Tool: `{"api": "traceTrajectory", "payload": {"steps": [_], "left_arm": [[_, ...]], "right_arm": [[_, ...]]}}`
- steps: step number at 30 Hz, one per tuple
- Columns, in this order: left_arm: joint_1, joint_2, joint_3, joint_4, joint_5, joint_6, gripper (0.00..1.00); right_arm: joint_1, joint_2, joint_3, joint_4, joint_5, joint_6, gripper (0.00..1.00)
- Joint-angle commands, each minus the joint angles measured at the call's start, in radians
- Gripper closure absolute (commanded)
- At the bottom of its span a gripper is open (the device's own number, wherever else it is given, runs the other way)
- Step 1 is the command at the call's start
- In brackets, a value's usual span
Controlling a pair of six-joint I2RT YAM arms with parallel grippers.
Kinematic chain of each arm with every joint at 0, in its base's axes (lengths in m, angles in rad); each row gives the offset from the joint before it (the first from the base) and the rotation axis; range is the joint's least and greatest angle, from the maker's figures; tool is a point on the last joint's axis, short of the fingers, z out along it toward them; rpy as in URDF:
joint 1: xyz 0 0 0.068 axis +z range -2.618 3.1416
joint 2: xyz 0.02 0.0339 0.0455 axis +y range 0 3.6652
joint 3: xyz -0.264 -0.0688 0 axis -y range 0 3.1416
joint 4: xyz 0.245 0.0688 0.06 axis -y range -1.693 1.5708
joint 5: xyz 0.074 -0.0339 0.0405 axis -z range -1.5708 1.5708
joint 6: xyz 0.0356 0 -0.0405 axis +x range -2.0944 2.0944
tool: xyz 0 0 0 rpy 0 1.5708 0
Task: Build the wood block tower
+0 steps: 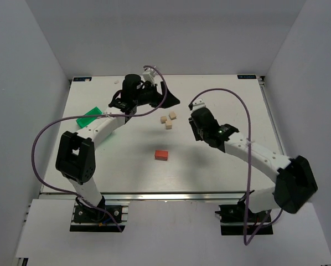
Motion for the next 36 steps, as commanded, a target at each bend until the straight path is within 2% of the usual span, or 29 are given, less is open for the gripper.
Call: {"api": "traceTrajectory", "payload": {"steps": [1,3,5,8,12,18,22,27,30,36], "left_arm": [[0.011,-0.117,-0.059,-0.369,-0.423,0.080,0.02],[-0.011,-0.228,-0.160,-0.366,-0.597,0.069,0.02],[0.010,-0.300,-0.293,-0.340,-0.621,0.042,0.02],[0.004,-0.435,-0.400,-0.337,-0.740,0.022,0.02],[0.004,-0.533,-0.448,-0.380,-0.795,0.005,0.02],[-0.003,-0.558,-0.457,-0.396,-0.823,0.005,0.02],[-0.002,-0.547,-0.439,-0.416,-0.845,0.008,0.02],[-0.003,-0.545,-0.426,-0.424,-0.863,0.011,0.02],[-0.002,-0.548,-0.419,-0.430,-0.877,0.016,0.02],[-0.002,-0.550,-0.406,-0.441,-0.897,0.017,0.02]], "right_arm": [[0.001,0.130,0.061,-0.127,0.334,-0.092,1.00],[0.001,0.227,0.078,-0.146,0.433,-0.101,1.00],[0.001,0.318,0.101,-0.206,0.473,-0.089,1.00],[0.003,0.430,0.149,-0.273,0.549,-0.072,1.00],[0.007,0.534,0.186,-0.304,0.560,-0.066,1.00],[0.004,0.601,0.210,-0.309,0.483,-0.069,1.00],[0.004,0.592,0.204,-0.275,0.383,-0.090,0.87],[0.004,0.577,0.204,-0.252,0.253,-0.103,0.83],[0.004,0.580,0.206,-0.250,0.216,-0.103,0.71],[0.009,0.574,0.201,-0.252,0.147,-0.086,0.58]]}}
